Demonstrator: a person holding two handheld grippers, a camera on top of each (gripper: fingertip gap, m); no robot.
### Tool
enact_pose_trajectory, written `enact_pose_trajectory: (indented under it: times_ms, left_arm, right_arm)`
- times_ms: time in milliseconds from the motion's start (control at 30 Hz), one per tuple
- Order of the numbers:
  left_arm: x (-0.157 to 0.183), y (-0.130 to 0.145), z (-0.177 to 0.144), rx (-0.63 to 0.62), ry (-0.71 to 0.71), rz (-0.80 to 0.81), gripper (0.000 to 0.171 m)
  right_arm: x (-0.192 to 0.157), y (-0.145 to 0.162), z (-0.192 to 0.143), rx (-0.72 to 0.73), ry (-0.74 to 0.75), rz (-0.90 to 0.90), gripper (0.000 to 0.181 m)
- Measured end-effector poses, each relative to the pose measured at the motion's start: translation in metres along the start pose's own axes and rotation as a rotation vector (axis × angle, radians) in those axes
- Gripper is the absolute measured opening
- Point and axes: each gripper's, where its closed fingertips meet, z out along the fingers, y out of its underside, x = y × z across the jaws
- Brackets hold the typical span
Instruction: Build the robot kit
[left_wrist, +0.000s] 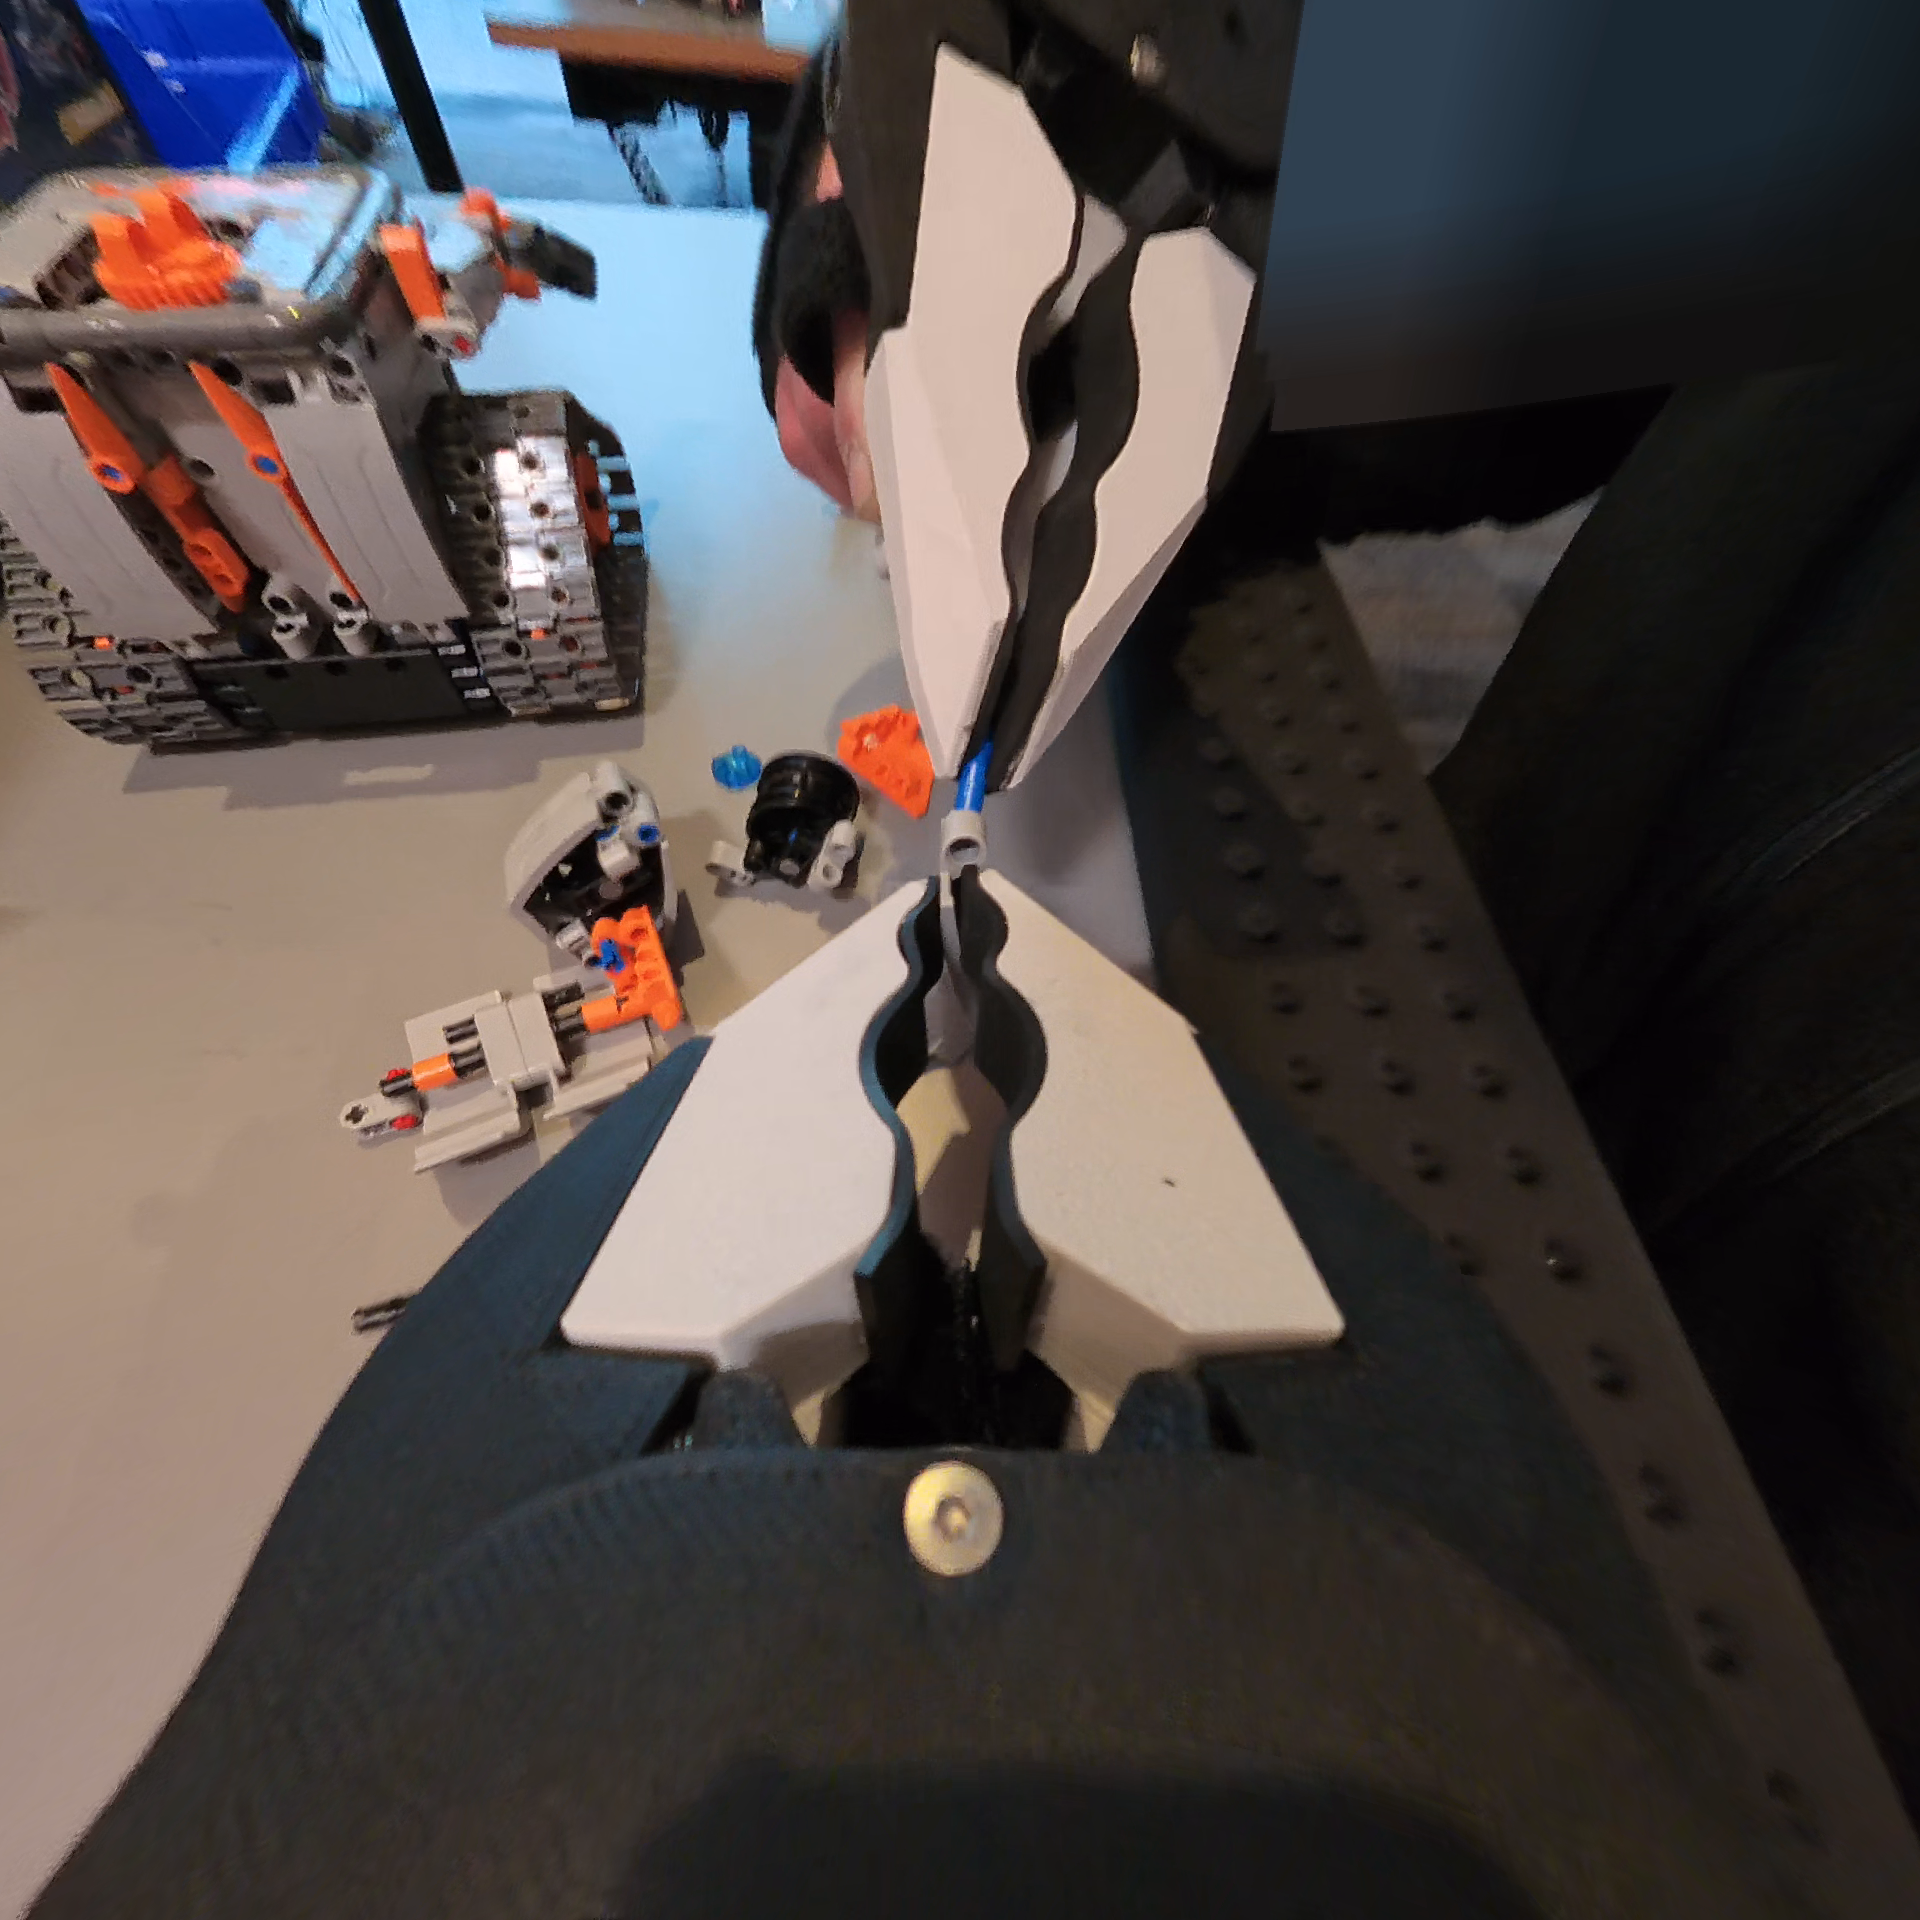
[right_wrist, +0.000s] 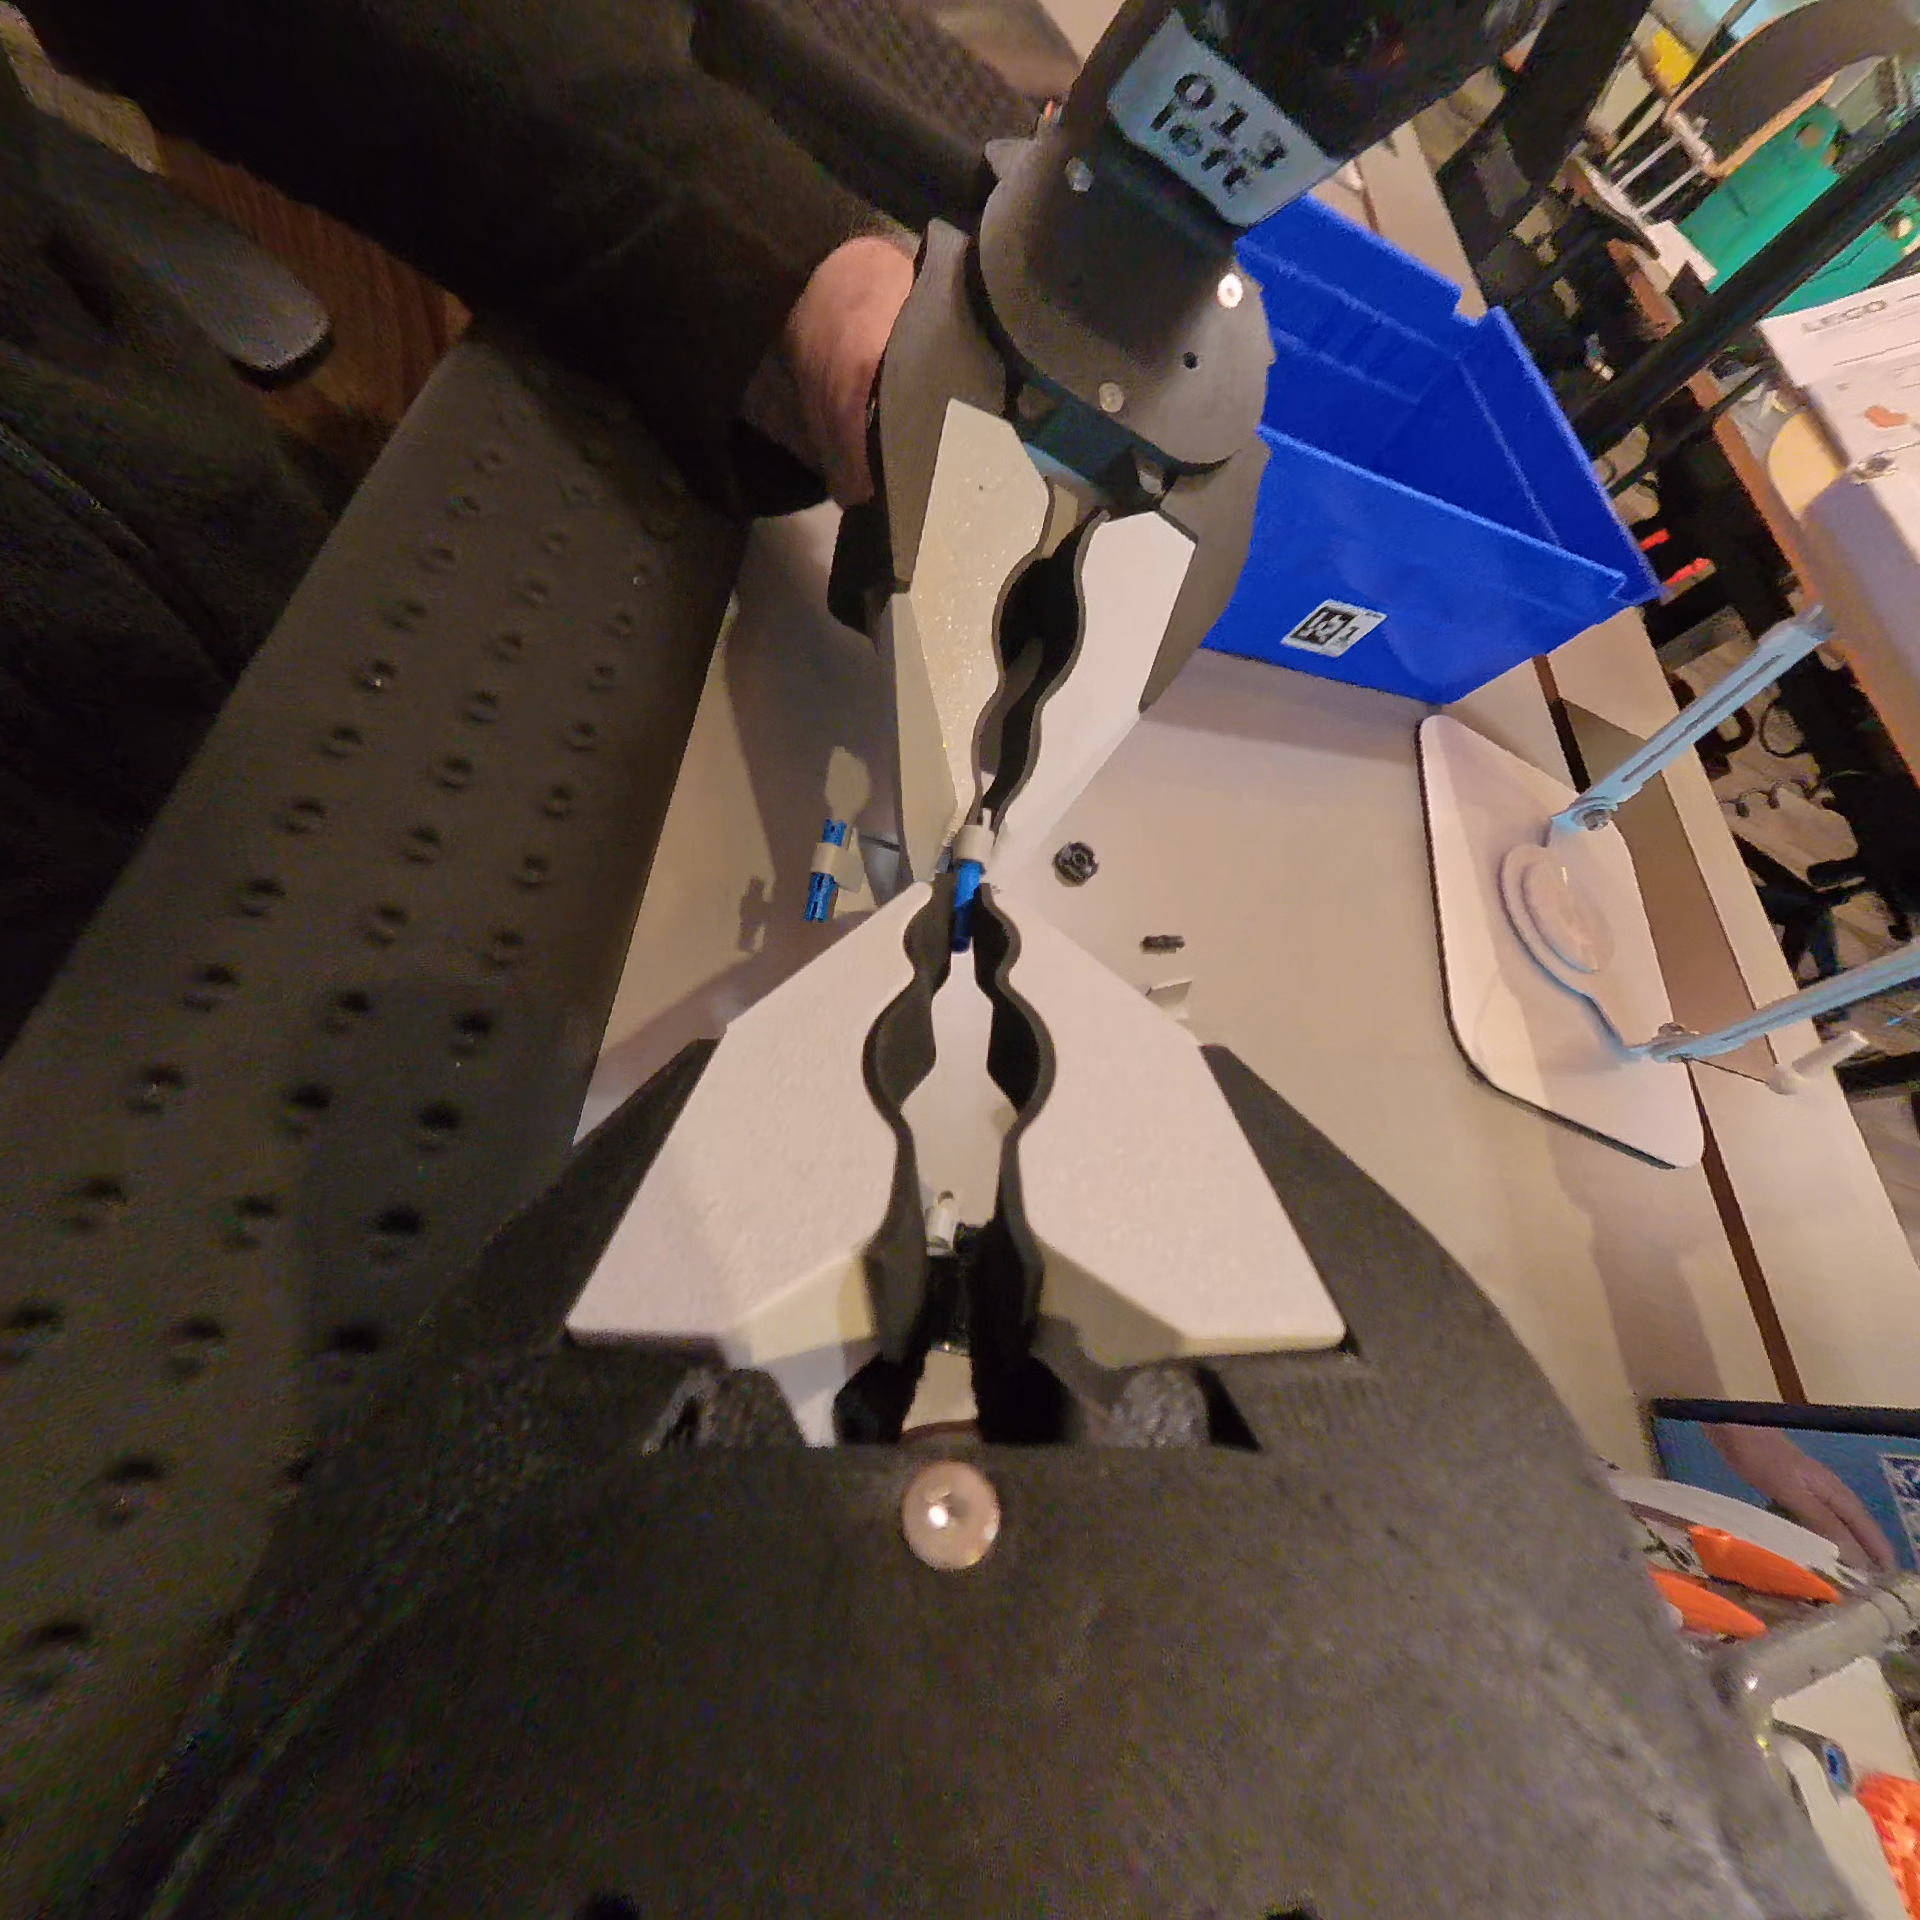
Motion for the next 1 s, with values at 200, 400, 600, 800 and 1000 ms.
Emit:
enact_pose_trajectory:
  times_ms: [200, 400, 600, 800, 1000]
  left_arm:
    - [0.004, -0.013, -0.006, 0.099, 0.057, -0.05, 0.0]
    - [0.005, -0.017, -0.007, 0.1, 0.043, -0.025, 0.0]
    - [-0.005, -0.015, -0.005, 0.065, -0.033, -0.006, 0.0]
    - [-0.02, 0.028, 0.0, -0.211, -0.163, 0.004, 0.0]
    - [-0.008, 0.076, -0.007, -0.559, -0.134, -0.01, 0.0]
  right_arm:
    - [0.004, -0.005, -0.002, 0.055, 0.003, 0.041, 0.0]
    - [0.003, -0.007, -0.001, 0.045, 0.02, 0.019, 0.0]
    - [0.009, 0.001, -0.001, -0.022, 0.061, -0.002, 0.0]
    - [0.016, 0.017, -0.003, -0.075, 0.067, 0.047, 0.0]
    - [0.011, 0.028, 0.003, -0.132, 0.035, 0.058, 0.0]
